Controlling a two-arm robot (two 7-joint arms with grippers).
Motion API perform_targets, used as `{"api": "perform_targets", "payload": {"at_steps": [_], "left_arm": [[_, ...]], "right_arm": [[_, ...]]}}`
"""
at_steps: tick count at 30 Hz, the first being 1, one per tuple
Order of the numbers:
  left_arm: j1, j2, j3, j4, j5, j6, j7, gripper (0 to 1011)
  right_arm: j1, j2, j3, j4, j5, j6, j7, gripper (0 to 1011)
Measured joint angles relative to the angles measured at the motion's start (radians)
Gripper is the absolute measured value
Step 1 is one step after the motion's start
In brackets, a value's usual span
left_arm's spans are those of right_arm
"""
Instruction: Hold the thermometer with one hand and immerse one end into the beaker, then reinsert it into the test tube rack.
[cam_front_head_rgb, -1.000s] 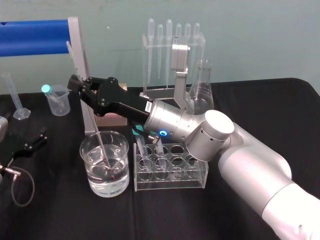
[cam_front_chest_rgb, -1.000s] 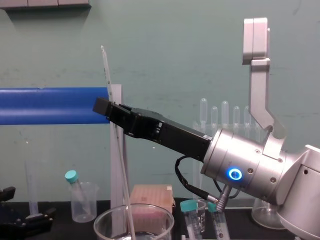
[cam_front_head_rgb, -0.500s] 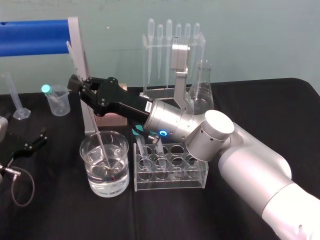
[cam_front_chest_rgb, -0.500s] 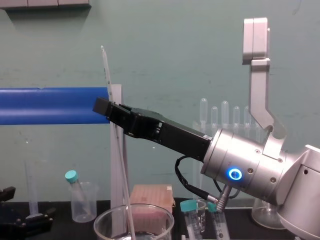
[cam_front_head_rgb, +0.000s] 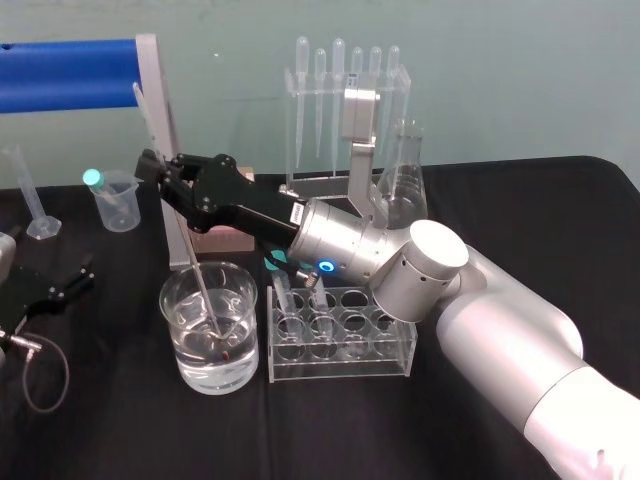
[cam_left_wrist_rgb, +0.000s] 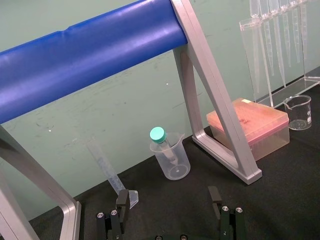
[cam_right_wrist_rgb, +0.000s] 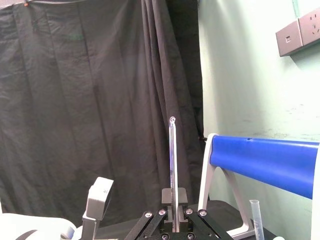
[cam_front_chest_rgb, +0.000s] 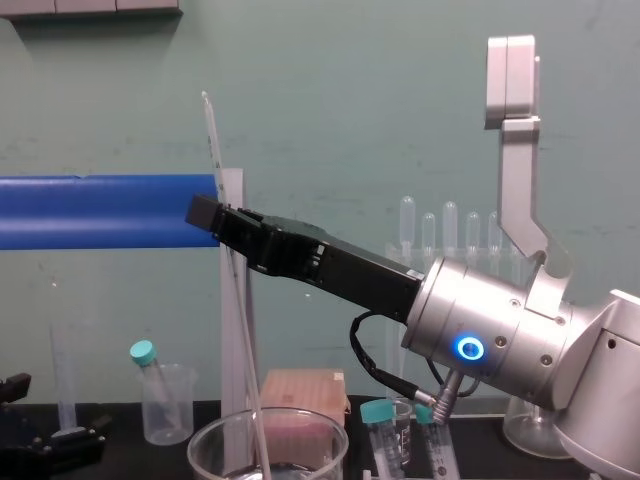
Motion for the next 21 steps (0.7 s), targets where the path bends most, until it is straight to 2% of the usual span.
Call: {"api": "perform_targets", "payload": {"at_steps": [21], "left_arm": [[0.0, 0.0, 0.0, 0.0, 0.0, 0.0, 0.0, 1008]], "right_arm": [[0.0, 0.0, 0.0, 0.0, 0.0, 0.0, 0.0, 58]]}}
